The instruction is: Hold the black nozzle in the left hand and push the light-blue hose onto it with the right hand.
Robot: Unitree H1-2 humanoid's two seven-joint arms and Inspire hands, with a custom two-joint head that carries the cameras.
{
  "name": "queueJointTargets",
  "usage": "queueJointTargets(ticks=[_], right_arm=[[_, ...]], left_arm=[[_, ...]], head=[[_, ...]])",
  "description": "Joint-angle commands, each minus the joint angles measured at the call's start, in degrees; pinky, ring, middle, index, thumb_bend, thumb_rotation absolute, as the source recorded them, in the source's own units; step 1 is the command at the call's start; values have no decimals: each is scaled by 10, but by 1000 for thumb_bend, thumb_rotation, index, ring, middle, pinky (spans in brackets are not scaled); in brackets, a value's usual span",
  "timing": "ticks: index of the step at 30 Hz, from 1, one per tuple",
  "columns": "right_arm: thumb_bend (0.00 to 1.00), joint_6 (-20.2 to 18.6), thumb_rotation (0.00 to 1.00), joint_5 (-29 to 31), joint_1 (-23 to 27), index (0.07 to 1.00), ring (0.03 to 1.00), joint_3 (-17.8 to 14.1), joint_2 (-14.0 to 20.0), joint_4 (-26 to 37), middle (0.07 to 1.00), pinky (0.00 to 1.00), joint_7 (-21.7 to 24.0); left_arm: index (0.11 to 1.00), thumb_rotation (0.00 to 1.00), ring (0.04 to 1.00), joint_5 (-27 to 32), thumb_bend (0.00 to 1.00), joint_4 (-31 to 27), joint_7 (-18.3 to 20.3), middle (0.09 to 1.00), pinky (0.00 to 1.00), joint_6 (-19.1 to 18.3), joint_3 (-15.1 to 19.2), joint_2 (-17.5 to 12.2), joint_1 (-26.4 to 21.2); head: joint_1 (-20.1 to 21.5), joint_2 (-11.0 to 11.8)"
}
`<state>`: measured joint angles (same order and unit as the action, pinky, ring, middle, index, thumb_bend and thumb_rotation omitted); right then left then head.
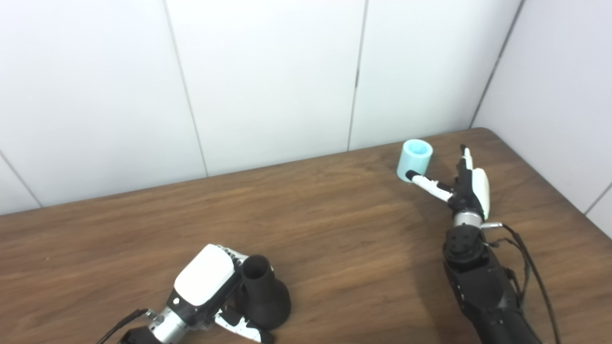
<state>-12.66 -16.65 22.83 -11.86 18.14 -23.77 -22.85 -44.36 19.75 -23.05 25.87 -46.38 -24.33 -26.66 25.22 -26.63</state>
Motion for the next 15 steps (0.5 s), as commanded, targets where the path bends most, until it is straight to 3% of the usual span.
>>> queueJointTargets(ticks=[1, 5, 9, 15], right_arm=[[1000, 29, 501, 10, 47, 971, 910, 11, 32, -9, 969, 808, 31], [1000, 49, 480, 23, 55, 941, 798, 12, 34, -34, 848, 670, 35], [1000, 68, 474, 35, 64, 941, 848, 14, 36, -62, 892, 723, 39], [1000, 90, 490, 39, 75, 935, 824, 17, 36, -95, 871, 694, 31]], left_arm=[[483, 0, 158, 26, 524, 69, -14, 471, 103, 10, -56, -7, 122], [483, 0, 169, 34, 523, 67, -13, 472, 105, 10, -59, -10, 123], [483, 0, 168, 31, 524, 65, -15, 472, 106, 10, -60, -13, 124], [482, 0, 148, 37, 524, 62, -17, 471, 90, 10, -60, -17, 128]], head=[[3, 1], [5, 3], [6, 4], [5, 9]])
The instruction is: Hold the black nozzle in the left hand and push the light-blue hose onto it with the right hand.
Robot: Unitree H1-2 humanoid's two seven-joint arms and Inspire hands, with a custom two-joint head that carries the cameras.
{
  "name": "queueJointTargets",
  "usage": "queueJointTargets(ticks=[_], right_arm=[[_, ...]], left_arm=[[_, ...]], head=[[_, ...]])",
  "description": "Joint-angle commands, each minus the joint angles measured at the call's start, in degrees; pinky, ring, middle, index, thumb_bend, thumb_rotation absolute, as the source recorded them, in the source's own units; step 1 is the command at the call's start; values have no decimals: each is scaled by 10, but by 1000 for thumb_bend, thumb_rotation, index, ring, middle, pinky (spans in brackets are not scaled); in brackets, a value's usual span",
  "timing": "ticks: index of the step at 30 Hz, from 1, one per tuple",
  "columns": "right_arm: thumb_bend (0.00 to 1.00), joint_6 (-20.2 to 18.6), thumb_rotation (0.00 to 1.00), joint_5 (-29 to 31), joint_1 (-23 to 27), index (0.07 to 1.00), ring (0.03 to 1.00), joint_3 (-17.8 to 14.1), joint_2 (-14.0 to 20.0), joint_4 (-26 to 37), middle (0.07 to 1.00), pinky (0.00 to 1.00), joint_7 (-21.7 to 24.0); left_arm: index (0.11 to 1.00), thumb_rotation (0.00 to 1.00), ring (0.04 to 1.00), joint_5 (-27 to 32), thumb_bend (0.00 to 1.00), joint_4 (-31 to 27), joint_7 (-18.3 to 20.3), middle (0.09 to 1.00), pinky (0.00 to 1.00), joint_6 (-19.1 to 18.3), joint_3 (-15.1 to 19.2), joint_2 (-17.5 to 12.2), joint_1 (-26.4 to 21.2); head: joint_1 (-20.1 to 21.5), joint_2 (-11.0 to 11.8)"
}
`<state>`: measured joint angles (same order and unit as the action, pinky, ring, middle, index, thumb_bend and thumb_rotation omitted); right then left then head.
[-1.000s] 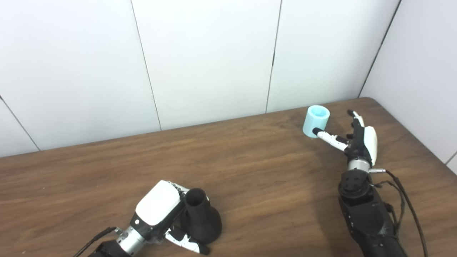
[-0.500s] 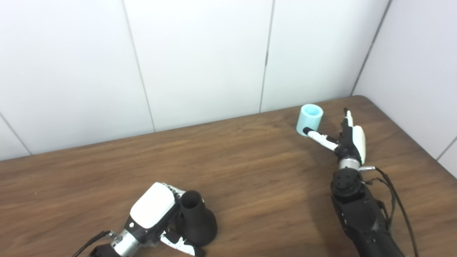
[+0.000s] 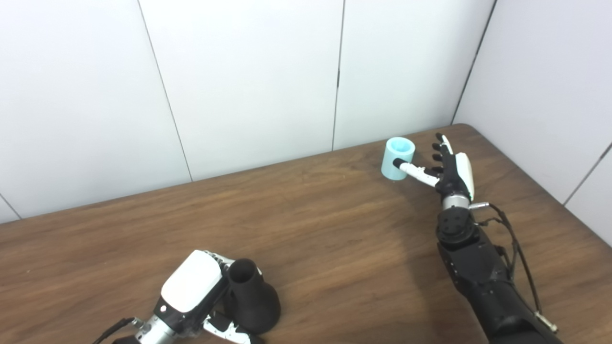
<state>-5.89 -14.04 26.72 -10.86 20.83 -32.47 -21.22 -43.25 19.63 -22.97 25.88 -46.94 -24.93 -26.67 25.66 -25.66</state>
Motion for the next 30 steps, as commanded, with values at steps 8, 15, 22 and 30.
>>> queueJointTargets(ticks=[8, 15, 22, 30], right_arm=[[1000, 44, 482, 17, 50, 922, 710, 9, 5, -37, 765, 564, 3], [1000, 64, 481, 22, 58, 933, 844, 22, 6, -53, 885, 729, 16], [1000, 68, 462, 27, 59, 936, 909, 41, 10, -45, 934, 851, 42], [1000, 50, 494, 19, 61, 935, 930, 71, 18, -34, 952, 860, 76]], left_arm=[[482, 0, 158, 27, 523, 55, -10, 472, 97, 10, -52, -18, 133], [483, 0, 168, 25, 523, 54, -2, 472, 106, 10, -46, -19, 136], [483, 0, 171, 19, 523, 51, 4, 472, 110, 10, -40, -17, 141], [482, 0, 162, 17, 523, 54, -4, 472, 98, 10, -42, -11, 141]], head=[[-4, 1], [-6, 2], [-12, 3], [-16, 5]])
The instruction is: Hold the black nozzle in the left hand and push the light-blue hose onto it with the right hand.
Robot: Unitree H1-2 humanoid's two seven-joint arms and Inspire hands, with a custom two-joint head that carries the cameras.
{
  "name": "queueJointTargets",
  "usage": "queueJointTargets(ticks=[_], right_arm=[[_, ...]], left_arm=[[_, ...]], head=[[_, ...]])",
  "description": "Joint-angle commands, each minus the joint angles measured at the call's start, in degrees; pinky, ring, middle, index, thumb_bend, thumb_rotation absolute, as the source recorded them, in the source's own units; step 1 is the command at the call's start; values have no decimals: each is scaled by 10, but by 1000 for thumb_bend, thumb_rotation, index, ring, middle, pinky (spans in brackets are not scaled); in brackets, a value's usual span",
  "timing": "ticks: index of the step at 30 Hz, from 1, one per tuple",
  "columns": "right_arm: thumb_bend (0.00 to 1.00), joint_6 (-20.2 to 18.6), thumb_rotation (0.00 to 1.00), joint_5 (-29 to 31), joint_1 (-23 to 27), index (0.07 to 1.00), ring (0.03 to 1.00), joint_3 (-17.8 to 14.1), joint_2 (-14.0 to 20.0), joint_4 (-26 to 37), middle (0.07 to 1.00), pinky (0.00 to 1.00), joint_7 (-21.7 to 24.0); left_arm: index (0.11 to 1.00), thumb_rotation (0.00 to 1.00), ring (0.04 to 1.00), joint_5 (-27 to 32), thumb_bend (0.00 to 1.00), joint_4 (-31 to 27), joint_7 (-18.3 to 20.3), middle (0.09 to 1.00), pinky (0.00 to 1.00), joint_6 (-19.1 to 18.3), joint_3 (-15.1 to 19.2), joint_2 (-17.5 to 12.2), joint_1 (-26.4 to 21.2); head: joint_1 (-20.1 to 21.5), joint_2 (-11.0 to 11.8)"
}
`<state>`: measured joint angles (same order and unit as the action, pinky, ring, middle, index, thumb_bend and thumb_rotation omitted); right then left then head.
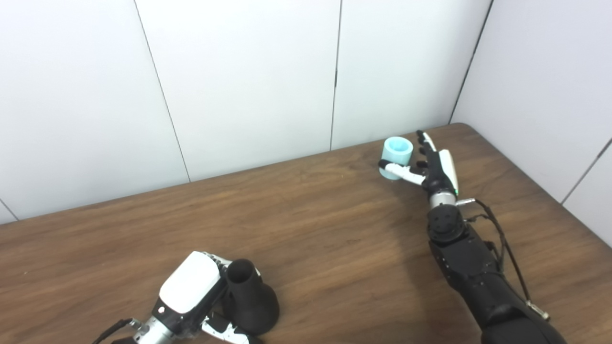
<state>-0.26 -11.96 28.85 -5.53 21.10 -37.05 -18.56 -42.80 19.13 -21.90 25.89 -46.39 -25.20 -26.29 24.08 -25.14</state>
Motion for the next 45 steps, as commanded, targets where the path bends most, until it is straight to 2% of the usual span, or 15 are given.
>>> queueJointTargets(ticks=[1, 6, 14, 17, 20, 23, 27, 34, 40, 41, 42, 44, 45], right_arm=[[1000, -11, 501, -5, 40, 935, 933, 23, 17, 16, 955, 860, 53], [1000, -20, 522, -10, 44, 914, 865, 36, 19, 18, 896, 742, 58], [1000, -12, 508, -3, 52, 892, 868, 36, 14, 8, 894, 768, 62], [1000, -18, 486, 2, 53, 883, 804, 31, 8, 12, 845, 677, 59], [1000, -13, 454, 12, 54, 868, 854, 21, 3, 10, 874, 781, 54], [1000, 15, 412, 22, 59, 823, 804, 13, 1, -11, 817, 743, 42], [1000, 22, 350, 32, 58, 777, 770, 3, -6, -11, 767, 728, 36], [997, 32, 231, 35, 55, 645, 656, -4, -12, -11, 667, 599, 23], [905, 47, 101, 25, 51, 555, 614, -3, -16, -11, 606, 559, 2], [719, 46, 116, 23, 49, 522, 611, -2, -17, -5, 604, 551, -1], [623, 47, 122, 20, 46, 505, 610, -1, -18, 0, 599, 549, -4], [542, 51, 123, 16, 43, 490, 581, 1, -19, 4, 579, 531, -7], [534, 52, 63, 15, 43, 480, 568, 2, -18, 4, 554, 522, -8]], left_arm=[[482, 0, 163, 13, 523, 59, -13, 472, 99, 10, -46, -8, 138], [482, 0, 147, 9, 523, 60, -22, 472, 88, 10, -49, -5, 137], [482, 0, 148, 9, 523, 54, -8, 471, 86, 10, -39, -2, 143], [482, 0, 148, 11, 523, 52, -5, 472, 83, 10, -37, -2, 144], [482, 0, 152, 8, 523, 51, -2, 472, 88, 10, -33, -2, 147], [482, 0, 172, 8, 523, 46, 0, 472, 103, 10, -28, -2, 151], [482, 0, 164, 9, 523, 42, 3, 472, 97, 10, -26, -4, 153], [482, 0, 146, 8, 523, 42, -1, 471, 86, 10, -25, -5, 155], [482, 0, 144, 4, 524, 38, 7, 471, 88, 10, -19, -6, 159], [482, 0, 144, 5, 523, 37, 10, 471, 88, 10, -17, -6, 160], [482, 0, 144, 7, 523, 36, 14, 471, 87, 10, -16, -6, 161], [482, 0, 142, 7, 523, 34, 14, 471, 85, 10, -15, -6, 162], [482, 0, 141, 5, 524, 34, 12, 471, 84, 10, -15, -6, 162]], head=[[-1, 0], [-4, 0], [-9, 1], [-10, 1], [-10, 0], [-10, -1], [-10, -3], [-9, -6], [-8, -8], [-8, -8], [-8, -9], [-8, -10], [-8, -10]])
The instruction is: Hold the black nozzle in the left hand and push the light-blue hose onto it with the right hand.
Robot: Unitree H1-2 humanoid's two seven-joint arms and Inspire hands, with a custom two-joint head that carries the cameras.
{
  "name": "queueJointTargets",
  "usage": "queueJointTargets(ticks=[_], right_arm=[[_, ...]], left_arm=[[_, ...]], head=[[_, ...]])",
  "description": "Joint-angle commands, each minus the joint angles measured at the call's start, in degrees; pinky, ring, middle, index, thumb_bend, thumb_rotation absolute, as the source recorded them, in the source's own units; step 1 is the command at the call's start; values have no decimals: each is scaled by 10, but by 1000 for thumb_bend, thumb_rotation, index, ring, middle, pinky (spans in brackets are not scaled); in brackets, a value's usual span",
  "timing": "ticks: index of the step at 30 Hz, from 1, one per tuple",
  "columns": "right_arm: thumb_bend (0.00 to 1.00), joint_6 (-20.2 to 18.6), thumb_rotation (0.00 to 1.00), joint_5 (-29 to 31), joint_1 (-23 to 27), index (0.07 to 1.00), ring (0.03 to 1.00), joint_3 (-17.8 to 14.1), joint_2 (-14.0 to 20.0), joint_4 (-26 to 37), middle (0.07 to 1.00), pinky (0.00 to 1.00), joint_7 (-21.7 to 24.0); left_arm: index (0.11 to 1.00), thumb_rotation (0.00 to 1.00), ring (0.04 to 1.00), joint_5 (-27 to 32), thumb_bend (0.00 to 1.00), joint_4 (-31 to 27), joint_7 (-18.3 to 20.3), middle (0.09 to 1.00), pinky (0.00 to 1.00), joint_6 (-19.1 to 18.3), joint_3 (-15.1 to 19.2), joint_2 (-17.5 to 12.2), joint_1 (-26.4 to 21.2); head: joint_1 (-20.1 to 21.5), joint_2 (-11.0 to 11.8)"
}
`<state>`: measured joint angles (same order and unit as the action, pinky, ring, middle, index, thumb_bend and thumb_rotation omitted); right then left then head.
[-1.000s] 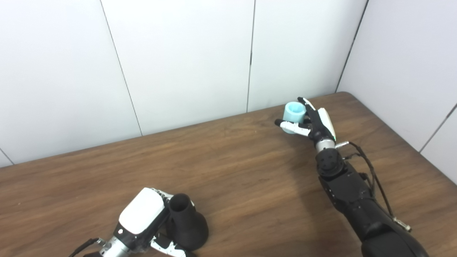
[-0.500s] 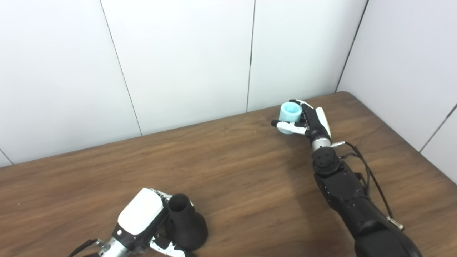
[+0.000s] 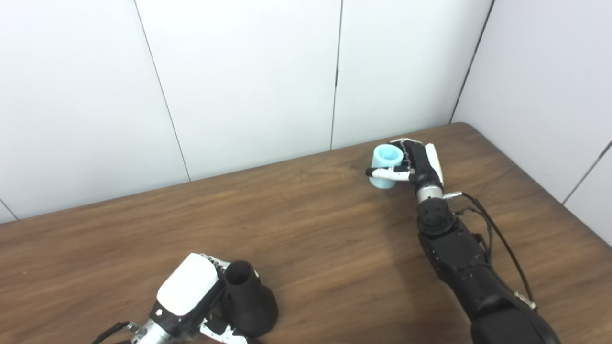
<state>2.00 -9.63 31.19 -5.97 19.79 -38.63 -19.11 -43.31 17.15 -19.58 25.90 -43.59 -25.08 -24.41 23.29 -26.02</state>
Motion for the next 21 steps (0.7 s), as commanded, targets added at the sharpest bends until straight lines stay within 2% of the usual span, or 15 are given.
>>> queueJointTargets(ticks=[1, 6, 9, 12, 16, 19, 21], right_arm=[[530, 32, 32, -11, 18, 474, 561, 8, -5, 19, 538, 522, -4], [526, 52, 0, -16, 16, 471, 448, 14, -2, 11, 515, 381, -8], [528, 60, 0, -12, 11, 475, 446, 16, -1, 17, 505, 380, -4], [530, 61, 0, -9, 5, 489, 375, 19, -2, 29, 467, 297, 3], [529, 81, 0, 3, -4, 479, 446, 17, -4, 37, 491, 402, 13], [520, 87, 0, 4, -12, 489, 422, 17, -8, 55, 503, 391, 16], [520, 89, 0, 5, -18, 491, 434, 17, -10, 69, 492, 420, 18]], left_arm=[[482, 0, 140, 10, 524, 55, -13, 471, 84, 10, -44, -8, 143], [482, 0, 137, 10, 524, 55, -15, 471, 82, 10, -46, -9, 142], [482, 0, 143, 10, 523, 55, -14, 471, 87, 10, -46, -9, 142], [482, 0, 140, 7, 524, 56, -19, 471, 87, 10, -48, -10, 140], [482, 0, 140, 7, 523, 58, -18, 471, 86, 10, -49, -8, 139], [482, 0, 141, 3, 523, 62, -15, 471, 89, 10, -48, -5, 136], [482, 0, 140, 0, 523, 64, -16, 471, 88, 10, -49, -3, 133]], head=[[1, -1], [1, -3], [0, -3], [0, -3], [0, -4], [-3, -4], [-5, -4]])
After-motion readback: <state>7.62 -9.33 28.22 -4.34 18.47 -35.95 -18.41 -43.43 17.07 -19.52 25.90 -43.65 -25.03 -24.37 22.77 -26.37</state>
